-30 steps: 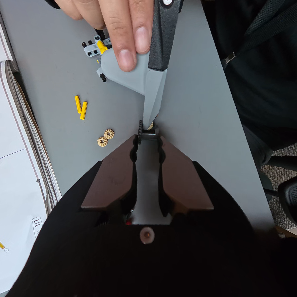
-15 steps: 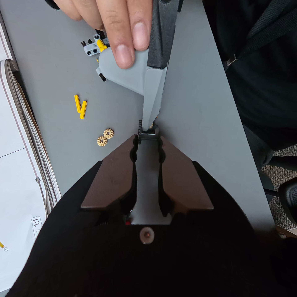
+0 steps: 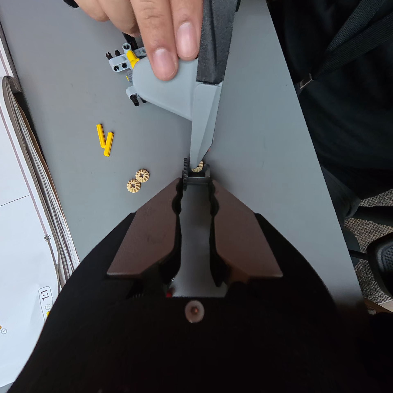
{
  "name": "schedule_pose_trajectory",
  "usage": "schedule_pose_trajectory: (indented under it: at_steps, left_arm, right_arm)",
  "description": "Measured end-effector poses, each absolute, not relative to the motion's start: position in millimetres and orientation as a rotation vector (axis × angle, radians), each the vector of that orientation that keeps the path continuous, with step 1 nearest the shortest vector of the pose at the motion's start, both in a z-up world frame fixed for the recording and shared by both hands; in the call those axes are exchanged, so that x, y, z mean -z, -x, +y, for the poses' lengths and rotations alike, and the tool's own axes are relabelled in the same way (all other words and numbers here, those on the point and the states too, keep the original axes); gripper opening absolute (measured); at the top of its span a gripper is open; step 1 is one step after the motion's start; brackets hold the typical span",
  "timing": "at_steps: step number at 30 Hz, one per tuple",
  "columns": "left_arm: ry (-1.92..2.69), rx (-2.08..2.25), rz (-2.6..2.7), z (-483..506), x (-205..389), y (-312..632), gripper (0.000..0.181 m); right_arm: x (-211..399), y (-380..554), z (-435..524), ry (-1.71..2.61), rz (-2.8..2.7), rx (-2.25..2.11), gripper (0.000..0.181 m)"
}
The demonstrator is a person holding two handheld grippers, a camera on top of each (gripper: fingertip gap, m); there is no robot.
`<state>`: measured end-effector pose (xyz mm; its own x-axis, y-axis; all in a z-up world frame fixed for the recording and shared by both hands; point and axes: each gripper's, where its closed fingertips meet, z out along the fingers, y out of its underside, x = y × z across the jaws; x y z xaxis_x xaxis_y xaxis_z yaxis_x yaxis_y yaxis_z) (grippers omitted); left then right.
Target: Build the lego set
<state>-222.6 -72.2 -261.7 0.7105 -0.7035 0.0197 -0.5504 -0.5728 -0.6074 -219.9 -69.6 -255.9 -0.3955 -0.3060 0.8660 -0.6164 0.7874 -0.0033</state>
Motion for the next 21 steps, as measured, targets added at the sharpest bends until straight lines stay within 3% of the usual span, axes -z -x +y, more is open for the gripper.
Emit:
schedule_pose_trajectory:
  at_steps: [21]
  left_arm:
    - [2.333,0.330,0.964,-71.1,260.6,221.9,0.020]
  right_arm:
    - [250.8,222.8,-68.3,-0.726,-1.947,-0.329,0.001]
